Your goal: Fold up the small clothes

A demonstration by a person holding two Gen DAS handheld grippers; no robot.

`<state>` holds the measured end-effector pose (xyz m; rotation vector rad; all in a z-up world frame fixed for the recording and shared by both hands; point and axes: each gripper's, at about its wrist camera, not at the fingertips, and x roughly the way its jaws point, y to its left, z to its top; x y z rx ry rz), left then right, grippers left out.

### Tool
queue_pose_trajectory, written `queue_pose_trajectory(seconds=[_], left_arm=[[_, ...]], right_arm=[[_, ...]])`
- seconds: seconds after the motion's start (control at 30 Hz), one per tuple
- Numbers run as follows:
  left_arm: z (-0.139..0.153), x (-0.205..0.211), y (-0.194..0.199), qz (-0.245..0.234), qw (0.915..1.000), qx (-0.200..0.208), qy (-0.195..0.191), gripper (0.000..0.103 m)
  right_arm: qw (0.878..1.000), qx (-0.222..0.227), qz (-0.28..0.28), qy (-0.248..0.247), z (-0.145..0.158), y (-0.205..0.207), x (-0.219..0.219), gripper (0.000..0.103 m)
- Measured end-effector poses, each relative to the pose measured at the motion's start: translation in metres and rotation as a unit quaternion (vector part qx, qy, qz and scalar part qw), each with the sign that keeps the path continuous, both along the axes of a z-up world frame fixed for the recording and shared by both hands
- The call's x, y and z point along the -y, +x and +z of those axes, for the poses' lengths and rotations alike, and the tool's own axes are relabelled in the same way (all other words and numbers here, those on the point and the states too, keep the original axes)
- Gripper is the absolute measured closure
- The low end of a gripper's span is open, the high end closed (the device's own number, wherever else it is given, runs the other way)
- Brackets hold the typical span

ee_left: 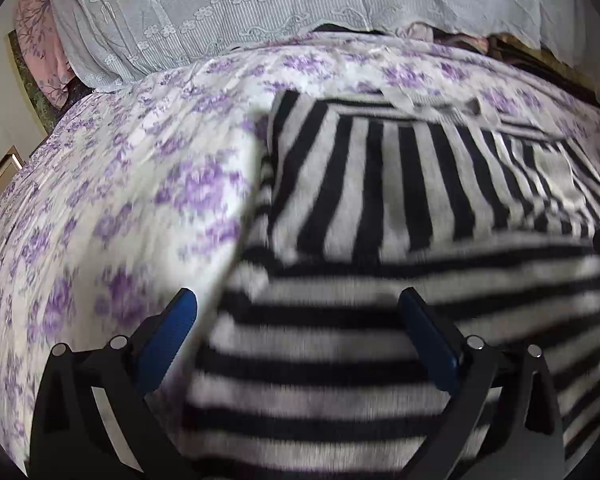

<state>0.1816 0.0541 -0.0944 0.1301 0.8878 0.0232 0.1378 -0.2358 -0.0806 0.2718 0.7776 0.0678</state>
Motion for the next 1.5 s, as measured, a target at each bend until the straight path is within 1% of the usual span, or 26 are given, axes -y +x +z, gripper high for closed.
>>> queue_pose_trajectory(seconds=[0.07,0.2,0.27,0.3,0.33,0.4,0.47,0.63,0.87,1.03,1.2,1.23,1.27,1.4,1.5], left_arm=[[0.002,0.002,-0.016,-0.006,0.9999,0.006,0.007,0.005],[0.0,0.009,-0.053,-0.022,0.9993,0.012,0.029,0.005],[-0.001,0.01,-0.069,-0.026,0.9987,0.017,0.042,0.005],[-0.001,0.01,-0.075,-0.028,0.9986,0.015,0.043,0.005],[-0.003,0.01,-0.081,-0.03,0.9985,0.013,0.044,0.005],[-0.006,0.009,-0.091,-0.033,0.9981,0.013,0.05,0.004],[-0.005,0.007,-0.098,-0.034,0.9982,0.012,0.047,0.004],[-0.005,-0.003,-0.111,-0.032,0.9991,0.006,0.028,0.004],[-0.003,-0.01,-0.128,-0.038,0.999,0.009,0.021,0.004],[0.0,-0.015,-0.138,-0.043,0.9989,0.011,0.012,0.004],[0.005,-0.019,-0.149,-0.05,0.9986,0.018,0.009,0.004],[0.005,-0.02,-0.151,-0.051,0.9985,0.018,0.008,0.004],[0.006,-0.021,-0.154,-0.051,0.9985,0.018,0.008,0.005],[0.004,-0.028,-0.162,-0.048,0.9987,0.012,0.014,0.005],[0.002,-0.033,-0.166,-0.049,0.9988,0.009,0.005,0.005]], right_arm=[[1.0,-0.006,-0.004,0.01,-0.003,-0.015,0.007,0.065],[1.0,0.003,-0.008,0.003,0.002,-0.052,0.01,0.064],[1.0,-0.01,-0.002,-0.017,-0.005,-0.07,0.005,0.059],[0.999,-0.021,0.006,-0.036,-0.012,-0.079,0.001,0.058],[0.999,-0.021,0.012,-0.047,-0.013,-0.085,-0.002,0.058],[0.998,-0.024,0.02,-0.056,-0.013,-0.097,-0.004,0.053],[0.997,-0.024,0.028,-0.064,-0.015,-0.11,-0.004,0.051],[0.999,-0.026,0.032,-0.036,-0.015,-0.135,0.009,0.051],[0.999,-0.01,0.035,-0.003,-0.01,-0.163,0.024,0.051],[0.999,0.0,0.031,0.011,-0.007,-0.181,0.034,0.051],[0.999,0.008,0.026,0.021,-0.002,-0.195,0.045,0.05],[1.0,0.007,0.018,0.015,-0.001,-0.197,0.048,0.045],[1.0,0.007,0.012,0.012,0.0,-0.198,0.051,0.044],[1.0,0.003,-0.001,0.029,-0.003,-0.203,0.063,0.044],[0.999,-0.002,-0.007,0.042,-0.007,-0.203,0.068,0.044]])
